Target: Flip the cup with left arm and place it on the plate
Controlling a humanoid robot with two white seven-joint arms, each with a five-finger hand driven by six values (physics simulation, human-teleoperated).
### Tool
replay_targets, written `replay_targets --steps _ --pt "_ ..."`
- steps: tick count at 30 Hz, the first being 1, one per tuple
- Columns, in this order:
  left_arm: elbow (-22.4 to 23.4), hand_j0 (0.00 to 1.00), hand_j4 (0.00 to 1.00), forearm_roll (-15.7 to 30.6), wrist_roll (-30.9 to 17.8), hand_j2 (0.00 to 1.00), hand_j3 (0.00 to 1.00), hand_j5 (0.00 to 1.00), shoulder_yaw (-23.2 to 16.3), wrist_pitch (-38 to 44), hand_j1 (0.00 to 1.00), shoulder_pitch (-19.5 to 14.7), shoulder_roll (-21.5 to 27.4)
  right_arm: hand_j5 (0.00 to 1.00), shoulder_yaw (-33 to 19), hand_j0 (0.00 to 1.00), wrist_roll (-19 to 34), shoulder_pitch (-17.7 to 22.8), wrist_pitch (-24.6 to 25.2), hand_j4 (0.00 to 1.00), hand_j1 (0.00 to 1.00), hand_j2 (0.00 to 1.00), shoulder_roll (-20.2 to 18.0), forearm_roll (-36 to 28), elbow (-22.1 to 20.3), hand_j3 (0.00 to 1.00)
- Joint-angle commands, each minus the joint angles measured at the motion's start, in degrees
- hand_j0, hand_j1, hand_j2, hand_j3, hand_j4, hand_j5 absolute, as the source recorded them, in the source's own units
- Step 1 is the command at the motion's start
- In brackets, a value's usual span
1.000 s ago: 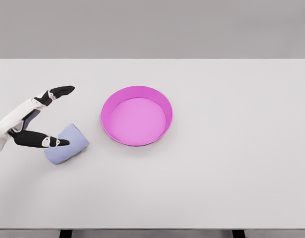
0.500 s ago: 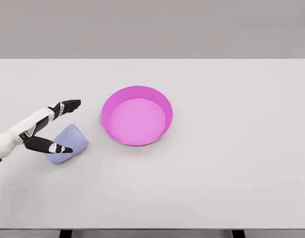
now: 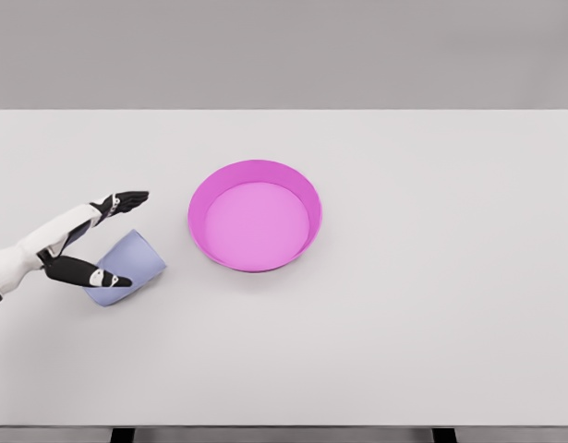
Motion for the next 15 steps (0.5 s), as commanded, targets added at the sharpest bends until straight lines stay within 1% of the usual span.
replay_targets --steps 1,4,7,11,12,15 --pt "-0.03 1.00 1.00 -0.22 -0.02 1.00 1.00 1.00 0.31 0.03 1.00 0.00 0.00 1.00 0.00 1.00 0.00 0.00 0.00 1.00 1.00 1.00 -0.01 -0.02 0.01 1.00" --pt "-0.03 1.00 1.00 -0.22 0.07 1.00 1.00 1.00 0.31 0.29 1.00 0.18 -0.08 1.00 0.00 1.00 0.00 0.00 0.00 1.00 1.00 1.00 -0.01 -0.02 0.01 1.00" --pt "-0.03 1.00 1.00 -0.22 0.33 1.00 1.00 1.00 0.31 4.07 1.00 0.35 -0.52 1.00 0.00 1.00 0.00 0.00 0.00 1.00 1.00 1.00 -0.01 -0.02 0.01 1.00" --pt "0.06 1.00 1.00 -0.30 0.42 1.00 1.00 1.00 1.01 5.12 1.00 0.53 -0.52 1.00 0.00 1.00 0.00 0.00 0.00 1.00 1.00 1.00 -0.01 -0.02 0.01 1.00" --pt "-0.03 1.00 1.00 -0.30 0.42 1.00 1.00 1.00 1.01 6.88 1.00 0.70 -0.61 1.00 0.00 1.00 0.00 0.00 0.00 1.00 1.00 1.00 -0.01 -0.02 0.01 1.00" --pt "-0.03 1.00 1.00 -0.22 0.42 1.00 1.00 1.00 1.01 8.11 1.00 0.79 -2.02 1.00 0.00 1.00 0.00 0.00 0.00 1.00 1.00 1.00 -0.01 -0.02 0.01 1.00"
